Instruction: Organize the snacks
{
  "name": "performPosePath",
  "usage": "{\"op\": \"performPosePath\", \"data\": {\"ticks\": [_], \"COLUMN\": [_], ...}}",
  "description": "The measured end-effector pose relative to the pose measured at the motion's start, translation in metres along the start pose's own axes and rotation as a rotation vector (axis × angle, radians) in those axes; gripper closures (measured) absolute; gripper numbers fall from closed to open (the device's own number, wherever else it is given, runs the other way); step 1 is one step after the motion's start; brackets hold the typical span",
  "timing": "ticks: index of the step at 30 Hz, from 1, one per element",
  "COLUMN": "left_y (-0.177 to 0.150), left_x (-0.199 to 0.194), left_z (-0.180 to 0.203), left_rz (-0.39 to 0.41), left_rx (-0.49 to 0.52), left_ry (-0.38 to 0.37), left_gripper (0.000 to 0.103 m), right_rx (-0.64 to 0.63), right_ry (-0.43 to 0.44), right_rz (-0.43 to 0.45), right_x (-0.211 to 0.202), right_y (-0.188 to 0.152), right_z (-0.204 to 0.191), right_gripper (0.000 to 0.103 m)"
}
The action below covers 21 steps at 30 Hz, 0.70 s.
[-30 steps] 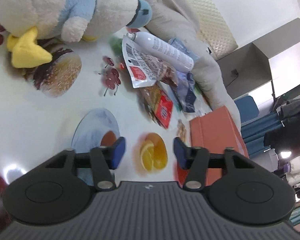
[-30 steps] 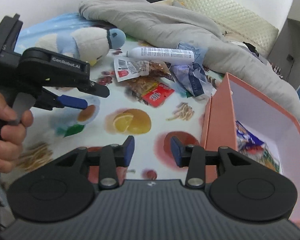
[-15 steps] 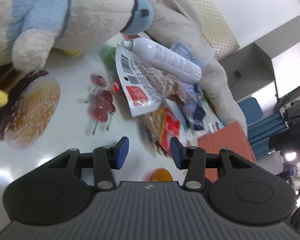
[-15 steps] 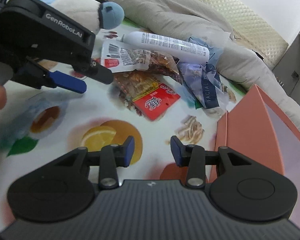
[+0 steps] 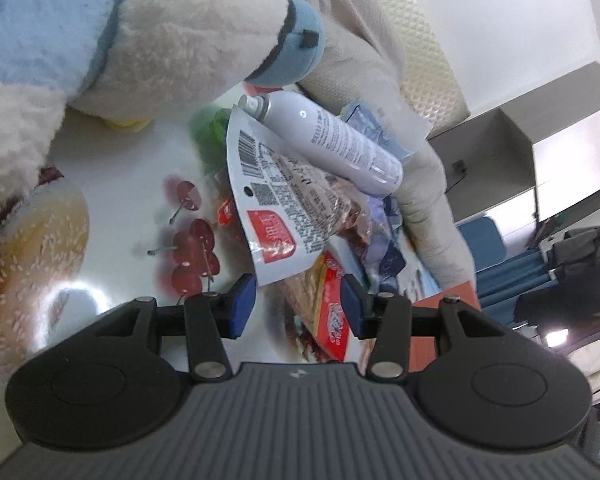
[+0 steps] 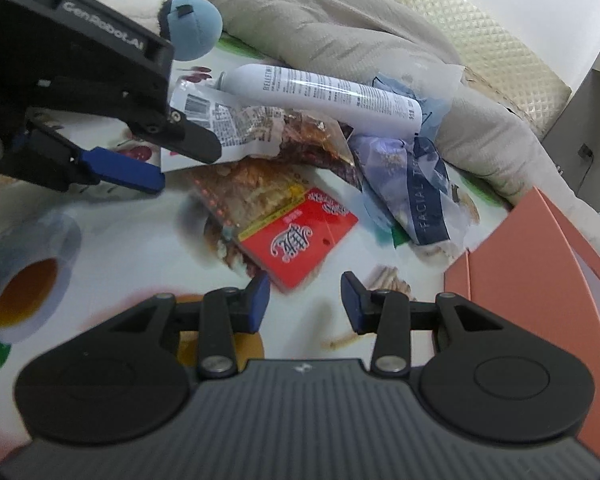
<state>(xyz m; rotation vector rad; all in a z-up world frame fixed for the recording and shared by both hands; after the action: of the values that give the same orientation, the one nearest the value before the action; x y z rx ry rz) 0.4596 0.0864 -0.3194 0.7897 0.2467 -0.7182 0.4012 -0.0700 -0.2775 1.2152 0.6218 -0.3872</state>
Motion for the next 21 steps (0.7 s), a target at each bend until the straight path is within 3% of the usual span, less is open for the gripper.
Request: {"op": "performPosePath", "data": {"ticks": [5,9,15,21], "left_y": [0.006,0.006,0.006,0.008], "left_x": [-0.007,-0.004,0.005,0.013], "left_z": [0.002,0.003,0.003,0.009], "left_rz": [0.053,0.061,0.057,0.074], "left_rx": [-0.037,-0.131,-0.185,-0.163], "left_ry": [-0.089,-0.198,-0.177,-0.127], "left_gripper": [0.051,0.051,0.052,0.072], "right_rx": [0.025,0.024,-0.047,-0.069], "right_ry": [0.012,0.018,0.020,0.032], "right_rz": [0.003,0.009,0.023,0.012], "right_x": [0.003,0.003,0.004,0.006], "right_y": [0.003,0.003,0.005,0.007], "right_z": [0.002,0.002,-0.005,-0.007], "right_gripper": [0.061,0.061,0.061,0.069]}}
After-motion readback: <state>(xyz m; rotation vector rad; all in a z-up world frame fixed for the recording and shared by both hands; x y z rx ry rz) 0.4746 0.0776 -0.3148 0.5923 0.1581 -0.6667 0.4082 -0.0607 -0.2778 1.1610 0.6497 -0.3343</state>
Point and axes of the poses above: each gripper's, at about its wrist camera, not at the fingertips, and x roughly the way its jaws point, z to its right, y to its top, the point moved 10 cm from there along x, roughly the way its jaws point, and after that the axes turned 14 degrees about x, right-handed, at the moved point
